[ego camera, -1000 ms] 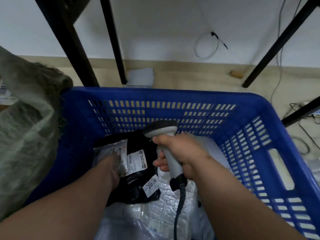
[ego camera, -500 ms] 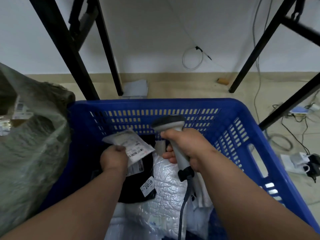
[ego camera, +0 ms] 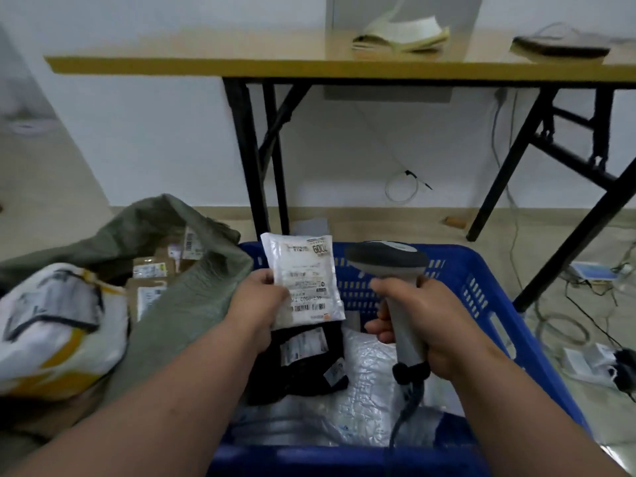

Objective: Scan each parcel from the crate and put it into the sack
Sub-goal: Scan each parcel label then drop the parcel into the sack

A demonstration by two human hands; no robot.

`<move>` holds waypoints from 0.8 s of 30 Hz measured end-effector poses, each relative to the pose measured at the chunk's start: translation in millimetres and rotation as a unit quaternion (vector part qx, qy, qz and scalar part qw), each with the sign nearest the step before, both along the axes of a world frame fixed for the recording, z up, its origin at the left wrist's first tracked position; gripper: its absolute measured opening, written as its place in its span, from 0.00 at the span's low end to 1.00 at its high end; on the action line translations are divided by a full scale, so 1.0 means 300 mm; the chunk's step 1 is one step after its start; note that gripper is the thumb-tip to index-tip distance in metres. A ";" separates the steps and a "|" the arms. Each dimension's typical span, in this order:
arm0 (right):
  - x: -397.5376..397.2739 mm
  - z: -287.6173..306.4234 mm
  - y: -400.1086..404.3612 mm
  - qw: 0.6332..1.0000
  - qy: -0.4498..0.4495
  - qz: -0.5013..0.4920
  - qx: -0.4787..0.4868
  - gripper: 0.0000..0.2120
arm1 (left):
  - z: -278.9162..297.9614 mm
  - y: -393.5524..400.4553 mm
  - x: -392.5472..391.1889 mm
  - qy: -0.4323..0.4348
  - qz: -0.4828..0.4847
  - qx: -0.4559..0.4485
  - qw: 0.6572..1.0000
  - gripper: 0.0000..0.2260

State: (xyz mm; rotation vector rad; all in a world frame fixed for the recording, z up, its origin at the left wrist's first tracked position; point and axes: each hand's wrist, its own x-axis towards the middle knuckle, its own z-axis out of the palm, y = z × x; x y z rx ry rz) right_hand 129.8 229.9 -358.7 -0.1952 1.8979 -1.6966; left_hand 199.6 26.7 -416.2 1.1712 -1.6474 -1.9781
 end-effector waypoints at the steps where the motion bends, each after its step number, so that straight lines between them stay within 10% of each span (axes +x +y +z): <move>1: 0.027 0.023 0.004 1.000 0.008 0.003 -0.007 0.07 | 0.031 0.002 0.032 0.017 0.003 0.010 1.000 0.13; 24: 0.160 0.151 -0.010 0.995 0.048 0.086 -0.028 0.07 | 0.124 -0.024 0.165 0.116 0.059 0.139 0.982 0.06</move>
